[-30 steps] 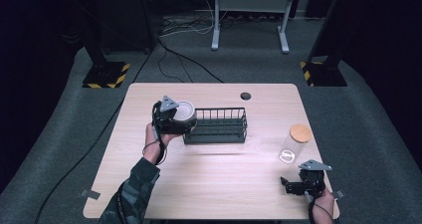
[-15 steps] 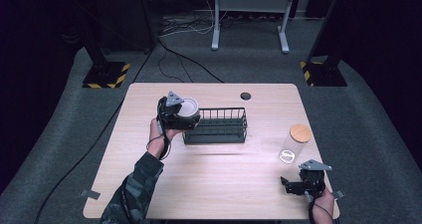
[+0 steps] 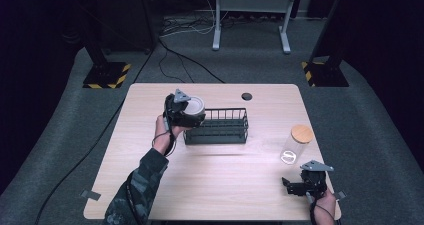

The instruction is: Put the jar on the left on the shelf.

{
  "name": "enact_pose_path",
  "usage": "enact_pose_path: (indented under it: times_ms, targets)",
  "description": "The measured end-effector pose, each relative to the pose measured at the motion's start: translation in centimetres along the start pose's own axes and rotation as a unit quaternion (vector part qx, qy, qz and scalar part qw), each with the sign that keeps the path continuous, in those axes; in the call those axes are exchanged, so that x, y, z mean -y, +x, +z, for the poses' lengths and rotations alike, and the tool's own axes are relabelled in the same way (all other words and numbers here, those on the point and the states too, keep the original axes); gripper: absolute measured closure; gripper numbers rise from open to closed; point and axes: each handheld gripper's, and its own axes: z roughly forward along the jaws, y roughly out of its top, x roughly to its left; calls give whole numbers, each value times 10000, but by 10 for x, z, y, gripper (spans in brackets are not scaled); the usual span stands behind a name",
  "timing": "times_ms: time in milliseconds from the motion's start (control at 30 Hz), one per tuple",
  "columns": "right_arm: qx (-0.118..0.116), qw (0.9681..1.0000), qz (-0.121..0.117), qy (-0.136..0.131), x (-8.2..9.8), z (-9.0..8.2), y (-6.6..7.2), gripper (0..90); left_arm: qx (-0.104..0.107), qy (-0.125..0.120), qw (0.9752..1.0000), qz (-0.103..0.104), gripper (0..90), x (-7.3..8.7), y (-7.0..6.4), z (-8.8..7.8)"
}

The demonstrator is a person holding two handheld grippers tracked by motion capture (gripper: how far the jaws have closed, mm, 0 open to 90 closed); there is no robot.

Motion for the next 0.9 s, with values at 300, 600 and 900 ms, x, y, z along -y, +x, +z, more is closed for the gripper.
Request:
enact_pose_path:
  times_ms: [300,600,900]
  targets:
    - [-1,10000,-9,-2,0,0,0,0,36,105,9999,34,98,-7,-2,13]
    - [-7,10000,-18,-1,0,0,0,0,37,246,9997,30,98,-9,-3,23]
    - [-6,10000,-17,-1,0,0,0,0,105,305,9995,-17,98,-8,-3,32]
